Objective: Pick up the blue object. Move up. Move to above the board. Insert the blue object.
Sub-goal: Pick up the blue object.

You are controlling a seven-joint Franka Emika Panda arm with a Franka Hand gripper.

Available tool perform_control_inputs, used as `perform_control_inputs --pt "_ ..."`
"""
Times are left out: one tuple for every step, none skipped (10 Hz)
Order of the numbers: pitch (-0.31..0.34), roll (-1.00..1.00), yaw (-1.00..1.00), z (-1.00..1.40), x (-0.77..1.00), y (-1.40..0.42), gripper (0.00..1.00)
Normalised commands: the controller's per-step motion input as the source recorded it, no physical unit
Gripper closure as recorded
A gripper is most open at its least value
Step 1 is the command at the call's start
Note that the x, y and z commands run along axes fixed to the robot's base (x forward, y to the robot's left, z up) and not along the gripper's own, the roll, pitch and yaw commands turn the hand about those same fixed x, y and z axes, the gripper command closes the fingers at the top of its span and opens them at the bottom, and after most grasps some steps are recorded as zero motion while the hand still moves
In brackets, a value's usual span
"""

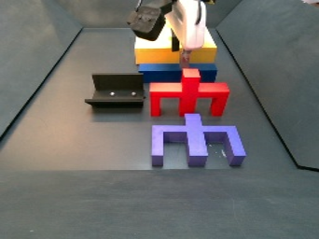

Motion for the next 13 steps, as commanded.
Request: perform_control_inputs --pt "0.0 0.02 -0.27 -0.29 -0.07 0.0 0.0" --pt "0.0 0.09 -0.09 -0.27 -0.09 0.0 0.0" --pt "0.0 0.09 -0.05 -0.26 -0.08 0.0 0.0" --pt "0.0 0.07 -0.09 -0.22 -0.09 0.0 0.0" --pt "0.0 0.07 -0.13 -0.26 -0.15 0.0 0.0" --pt "0.0 0.04 -0.25 -0.2 -0.14 0.0 0.0" --pt "0.019 0.01 -0.33 -0.12 -0.03 0.0 0.0" --pt "0.056 0.01 -0.44 -0.08 0.0 0.0 0.0" --pt "0.054 0.0 -0.48 -0.07 0.0 0.0 0.0" --pt "0.004 0.0 -0.33 -0.07 0.0 0.0 0.0" --pt "0.0 0.0 -0.14 -0.14 0.0 0.0 0.0" --pt "0.0 0.02 0.0 -0.24 0.0 0.0 0.0" --pt "0.0 0.03 0.0 -0.2 0.0 0.0 0.0"
